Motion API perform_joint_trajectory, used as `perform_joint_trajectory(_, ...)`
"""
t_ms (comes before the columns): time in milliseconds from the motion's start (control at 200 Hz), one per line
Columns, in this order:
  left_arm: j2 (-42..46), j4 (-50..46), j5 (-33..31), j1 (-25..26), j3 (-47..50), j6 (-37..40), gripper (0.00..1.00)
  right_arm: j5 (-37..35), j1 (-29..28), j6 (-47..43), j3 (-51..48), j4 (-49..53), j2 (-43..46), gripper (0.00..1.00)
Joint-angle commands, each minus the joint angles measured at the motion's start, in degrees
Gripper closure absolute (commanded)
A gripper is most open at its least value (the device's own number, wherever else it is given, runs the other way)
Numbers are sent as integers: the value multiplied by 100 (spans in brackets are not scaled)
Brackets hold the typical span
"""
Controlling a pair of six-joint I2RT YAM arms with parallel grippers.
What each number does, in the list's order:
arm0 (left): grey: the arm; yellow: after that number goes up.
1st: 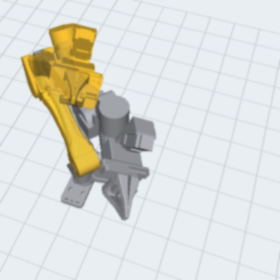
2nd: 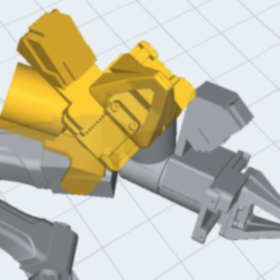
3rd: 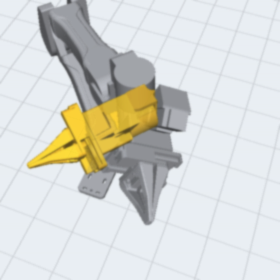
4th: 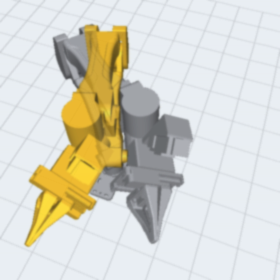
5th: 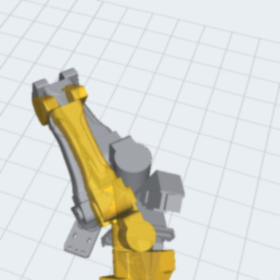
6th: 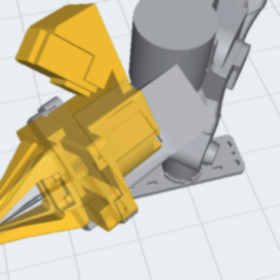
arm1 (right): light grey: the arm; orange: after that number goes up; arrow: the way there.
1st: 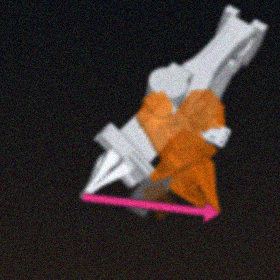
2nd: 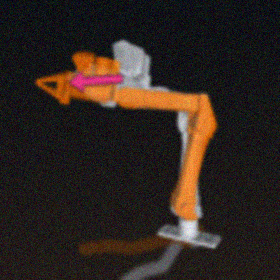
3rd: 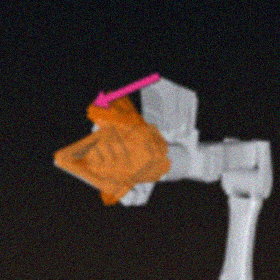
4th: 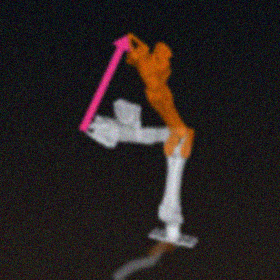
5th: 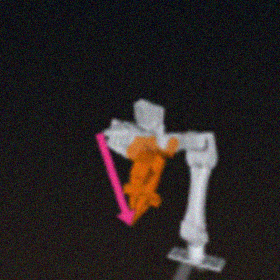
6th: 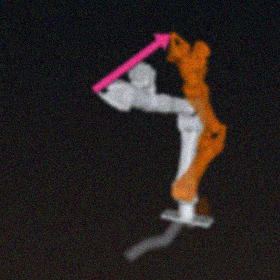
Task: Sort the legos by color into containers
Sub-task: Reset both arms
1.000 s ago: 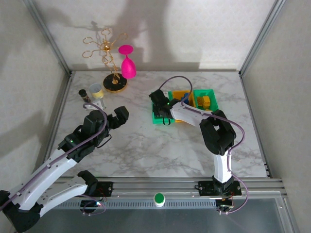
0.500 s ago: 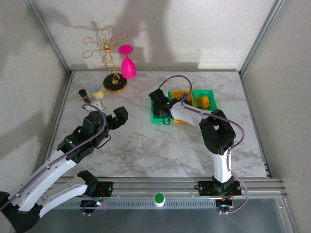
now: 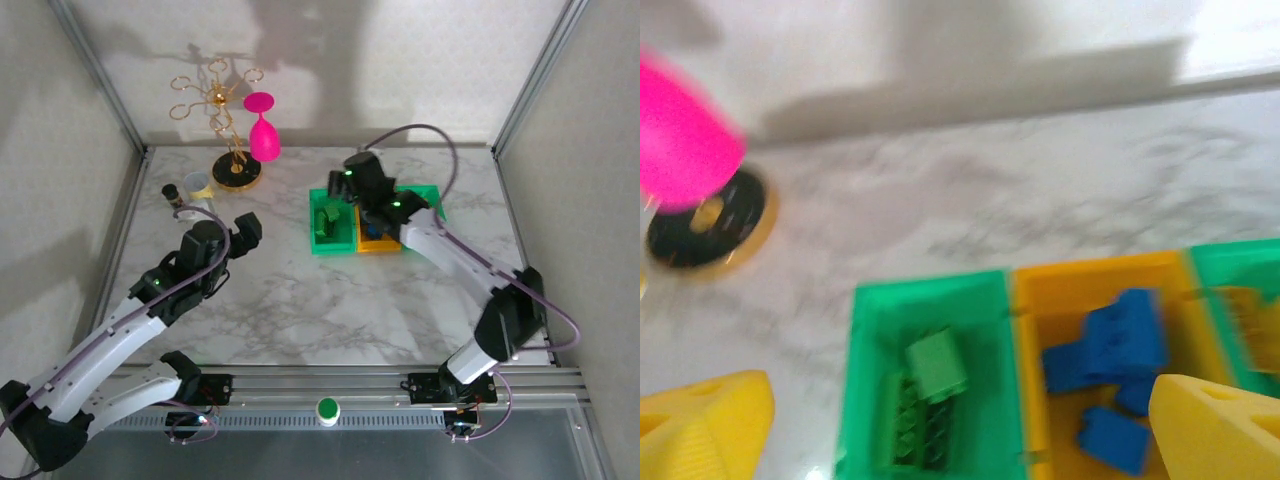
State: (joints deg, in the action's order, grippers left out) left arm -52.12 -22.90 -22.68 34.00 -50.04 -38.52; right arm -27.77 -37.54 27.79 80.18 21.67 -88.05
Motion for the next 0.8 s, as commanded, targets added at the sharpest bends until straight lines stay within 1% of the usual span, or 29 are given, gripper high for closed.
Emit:
perform_joint_trajectory(0,-356,305,-1193,-383,-54,141,0,-1239,703,-20,-821,-169,782,1)
perform_joint_trajectory(65,-608,781,-1480,-719,128,316,0,-1501,1290,-127,-1399,-550,1145,1)
perform_joint_trajectory(135,-921,1243,-1863,-1114,263,539,0,-1839,1904,-366,-2130,-1177,1442,1)
perform_joint_trajectory(205,-1125,1905,-2072,-1462,506,967,0,-2099,2400,-782,-2938,-2137,1675,1)
perform_joint_trajectory(255,-1145,2644,-2424,-1592,873,1428,0,-1975,2776,-1003,-3579,-2917,1793,1)
perform_joint_trajectory(300,-1167,3328,-2489,-1824,1239,1845,0,-1639,3067,-1126,-4093,-3582,1848,1)
perform_joint_trajectory(355,-1231,3913,-2171,-2213,1580,2108,0,-1284,3325,-1180,-4598,-4242,1800,1)
perform_joint_trajectory(405,-1361,4272,-1779,-2556,1777,2221,0,-1163,3422,-1219,-4899,-4688,1662,1)
perform_joint_trajectory(451,-1512,4553,-1756,-2719,1942,2292,0,-1104,3433,-1300,-5139,-5111,1519,1)
perform_joint_trajectory(486,-1622,4914,-1728,-2785,2124,2430,0,-894,3435,-1420,-5348,-5490,1424,1)
perform_joint_trajectory(526,-1707,5454,-1537,-2817,2388,2538,1,-550,3429,-1594,-5619,-6141,1307,1)
perform_joint_trajectory(561,-1747,5950,-1250,-2837,2661,2551,0,-291,3429,-1683,-5842,-6649,1201,1)
perform_joint_trajectory(626,-1937,7150,-705,-2842,3166,2720,1,229,3435,-1909,-6161,-7473,978,1)
perform_joint_trajectory(656,-2090,7551,-547,-2838,3320,2841,0,469,3429,-2022,-6248,-7765,856,1)
perform_joint_trajectory(691,-2284,7793,-471,-2837,3379,2956,1,702,3435,-2166,-6299,-8078,700,1)
perform_joint_trajectory(726,-2442,8008,-377,-2837,3429,3054,0,925,3445,-2206,-6199,-7934,664,1)
perform_joint_trajectory(746,-2542,8226,-304,-2835,3489,3123,0,1043,3448,-2328,-6218,-8065,616,1)
perform_joint_trajectory(776,-2643,8720,-91,-2844,3645,3210,0,1213,3453,-2452,-6326,-8393,527,1)
perform_joint_trajectory(796,-2628,8877,67,-2836,3725,3264,0,1401,3498,-2466,-6371,-8567,469,1)
